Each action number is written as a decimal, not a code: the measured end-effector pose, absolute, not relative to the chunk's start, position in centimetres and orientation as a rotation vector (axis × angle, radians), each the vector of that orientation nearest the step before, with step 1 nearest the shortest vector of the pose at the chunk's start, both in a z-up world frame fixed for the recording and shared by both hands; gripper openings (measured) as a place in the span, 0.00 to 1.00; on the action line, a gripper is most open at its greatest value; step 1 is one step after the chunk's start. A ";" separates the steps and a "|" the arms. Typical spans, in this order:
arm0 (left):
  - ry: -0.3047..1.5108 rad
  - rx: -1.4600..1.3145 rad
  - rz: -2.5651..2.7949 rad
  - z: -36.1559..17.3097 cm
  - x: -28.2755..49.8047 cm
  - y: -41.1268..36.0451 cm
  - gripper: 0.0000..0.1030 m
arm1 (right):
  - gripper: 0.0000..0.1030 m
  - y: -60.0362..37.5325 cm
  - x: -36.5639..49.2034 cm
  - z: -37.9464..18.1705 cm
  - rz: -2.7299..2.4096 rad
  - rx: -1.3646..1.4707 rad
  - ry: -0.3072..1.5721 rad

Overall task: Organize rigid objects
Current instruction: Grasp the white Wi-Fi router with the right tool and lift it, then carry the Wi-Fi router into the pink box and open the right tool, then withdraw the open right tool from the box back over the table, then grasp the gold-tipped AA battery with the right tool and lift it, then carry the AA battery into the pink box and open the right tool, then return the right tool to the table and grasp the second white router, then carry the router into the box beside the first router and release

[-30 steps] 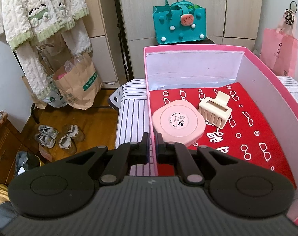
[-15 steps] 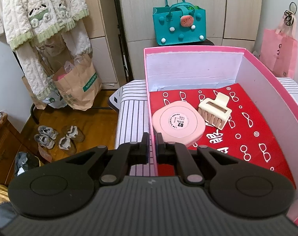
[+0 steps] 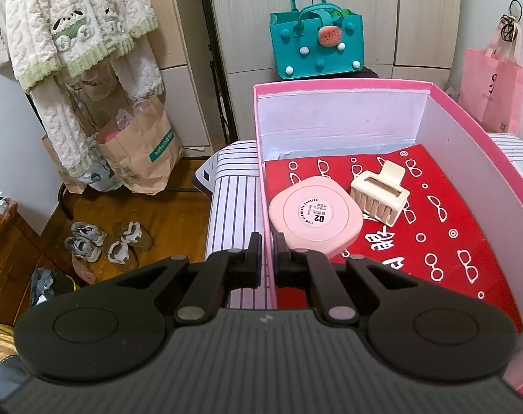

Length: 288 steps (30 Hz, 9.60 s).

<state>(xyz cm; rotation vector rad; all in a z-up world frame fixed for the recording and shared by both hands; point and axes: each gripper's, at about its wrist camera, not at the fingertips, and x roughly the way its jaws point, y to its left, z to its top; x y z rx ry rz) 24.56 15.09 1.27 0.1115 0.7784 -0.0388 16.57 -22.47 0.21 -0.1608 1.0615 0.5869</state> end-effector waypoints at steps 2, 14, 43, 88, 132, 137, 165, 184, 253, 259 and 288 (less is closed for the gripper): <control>0.778 0.112 -0.040 1.3 24.6 15.1 0.06 | 0.64 -22.0 16.0 0.2 0.575 -0.197 1.050; 0.777 0.102 -0.042 1.2 24.6 15.0 0.06 | 0.63 -21.6 14.8 -0.2 0.494 -0.239 1.030; 0.788 0.141 -0.014 1.4 24.6 14.7 0.08 | 0.63 -5.4 21.1 12.2 0.898 -0.479 0.791; 0.891 0.106 -0.129 2.1 22.3 15.7 0.10 | 0.67 -9.3 21.7 11.5 0.715 -0.288 0.622; 0.854 0.044 -0.011 2.2 21.5 15.0 0.07 | 0.62 -19.7 19.7 -1.8 0.080 -0.009 0.719; 0.852 0.052 -0.010 2.1 21.6 15.0 0.07 | 0.47 -19.9 19.7 -1.7 0.081 -0.019 0.701; 0.802 0.014 -0.028 2.1 20.4 15.6 0.04 | 0.47 -8.0 22.5 8.8 0.764 -0.095 0.668; 0.780 -0.024 -0.019 2.8 20.1 15.9 0.04 | 0.51 -1.6 26.8 6.1 0.783 -0.444 0.783; 0.810 -0.063 0.005 2.4 20.6 16.0 0.05 | 0.63 -21.3 18.0 -1.5 0.246 -0.108 0.875; 0.812 -0.079 0.007 2.4 20.4 16.1 0.05 | 0.63 -21.3 17.5 -1.2 0.250 -0.121 0.875; 0.815 -0.075 -0.012 2.6 20.2 16.6 0.04 | 0.63 -15.8 17.2 10.2 0.588 -0.263 0.678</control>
